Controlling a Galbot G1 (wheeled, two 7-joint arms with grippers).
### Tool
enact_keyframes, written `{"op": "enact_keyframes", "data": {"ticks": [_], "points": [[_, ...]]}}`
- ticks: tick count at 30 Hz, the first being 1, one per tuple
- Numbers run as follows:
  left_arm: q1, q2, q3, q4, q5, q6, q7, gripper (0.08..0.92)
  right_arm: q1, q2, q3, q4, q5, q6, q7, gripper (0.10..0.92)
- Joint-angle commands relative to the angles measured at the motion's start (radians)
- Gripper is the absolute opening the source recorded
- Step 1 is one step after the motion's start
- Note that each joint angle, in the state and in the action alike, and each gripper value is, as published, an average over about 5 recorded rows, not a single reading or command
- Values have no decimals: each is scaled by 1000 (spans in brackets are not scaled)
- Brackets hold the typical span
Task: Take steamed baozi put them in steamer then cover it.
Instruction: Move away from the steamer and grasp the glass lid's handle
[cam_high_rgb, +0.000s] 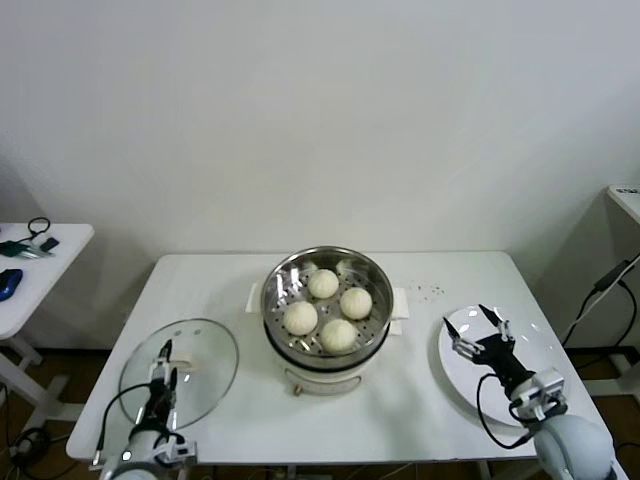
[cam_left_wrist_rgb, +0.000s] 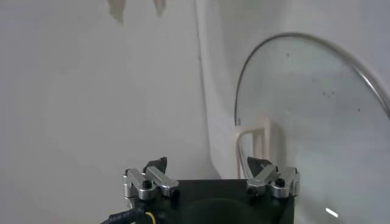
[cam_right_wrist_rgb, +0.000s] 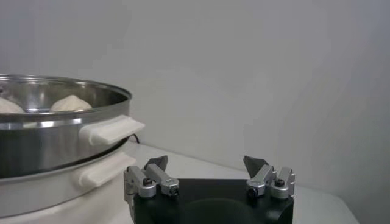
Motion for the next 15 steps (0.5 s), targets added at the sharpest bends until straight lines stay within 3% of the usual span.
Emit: {"op": "enact_keyframes", "data": {"ticks": [1,15], "points": [[-76,4,-1,119,15,8,-59,823,-10,11,6,-10,-15,5,-2,823],[-146,9,16,179,-20,14,-105,823,-9,23,3,-29,-45,22,-9,823]]}}
